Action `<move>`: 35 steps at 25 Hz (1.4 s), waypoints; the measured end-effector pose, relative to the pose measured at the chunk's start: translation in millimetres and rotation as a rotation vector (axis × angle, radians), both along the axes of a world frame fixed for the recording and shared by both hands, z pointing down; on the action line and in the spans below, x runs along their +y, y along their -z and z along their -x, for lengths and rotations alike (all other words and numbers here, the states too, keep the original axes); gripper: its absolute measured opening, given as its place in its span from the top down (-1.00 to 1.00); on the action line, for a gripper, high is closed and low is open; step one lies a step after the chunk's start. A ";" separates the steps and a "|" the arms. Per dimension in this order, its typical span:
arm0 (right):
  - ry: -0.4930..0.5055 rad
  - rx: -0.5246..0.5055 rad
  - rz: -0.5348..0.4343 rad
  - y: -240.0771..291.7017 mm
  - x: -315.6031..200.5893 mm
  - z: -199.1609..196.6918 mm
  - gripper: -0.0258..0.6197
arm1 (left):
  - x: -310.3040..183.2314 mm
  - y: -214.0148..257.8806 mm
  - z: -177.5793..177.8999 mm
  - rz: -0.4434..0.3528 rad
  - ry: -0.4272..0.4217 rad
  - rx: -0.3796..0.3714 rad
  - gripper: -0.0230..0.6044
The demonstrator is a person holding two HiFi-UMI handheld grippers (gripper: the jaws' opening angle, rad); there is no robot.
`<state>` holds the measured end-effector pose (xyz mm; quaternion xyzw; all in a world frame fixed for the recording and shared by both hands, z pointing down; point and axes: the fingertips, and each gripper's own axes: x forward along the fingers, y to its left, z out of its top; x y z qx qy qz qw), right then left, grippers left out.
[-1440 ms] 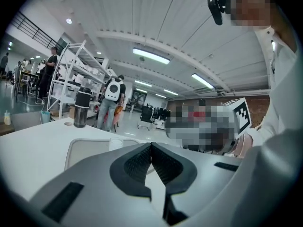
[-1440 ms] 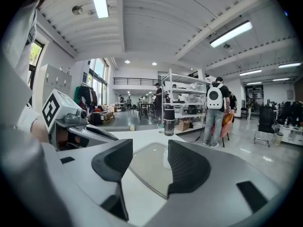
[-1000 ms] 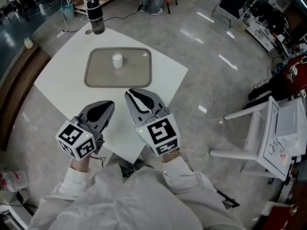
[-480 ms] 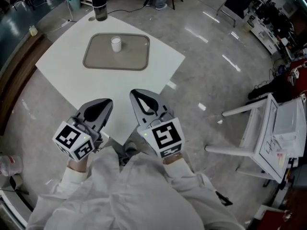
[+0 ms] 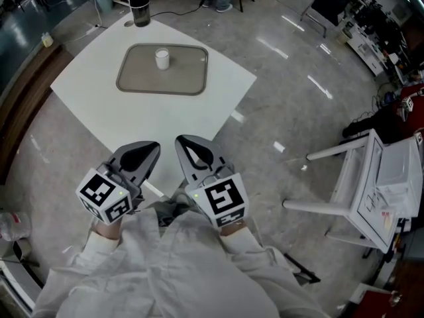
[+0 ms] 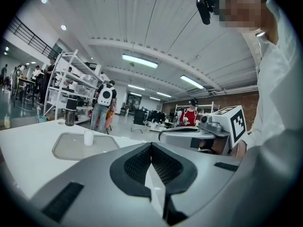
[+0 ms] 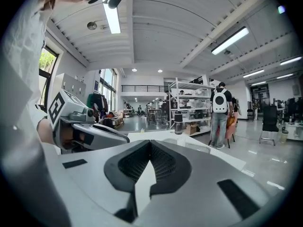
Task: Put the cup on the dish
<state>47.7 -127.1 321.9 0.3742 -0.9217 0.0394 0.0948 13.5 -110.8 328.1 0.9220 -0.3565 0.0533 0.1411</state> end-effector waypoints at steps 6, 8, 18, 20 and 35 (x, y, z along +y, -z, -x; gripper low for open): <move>0.009 0.002 0.017 -0.1 10.8 16.5 0.88 | 7.8 -3.1 3.0 0.022 -0.032 -0.009 0.90; 0.012 0.006 0.017 1.9 12.1 21.1 0.88 | 6.5 -1.6 4.9 0.023 -0.038 -0.009 0.90; -0.006 0.045 0.020 0.3 9.6 28.2 0.88 | 8.8 -0.5 6.1 0.016 -0.071 -0.014 0.90; -0.004 0.040 0.026 1.2 11.6 31.0 0.88 | 11.5 0.5 7.5 0.013 -0.072 -0.014 0.90; 0.000 0.062 0.017 3.9 17.4 43.5 0.88 | 13.8 5.0 20.4 0.007 -0.061 -0.008 0.90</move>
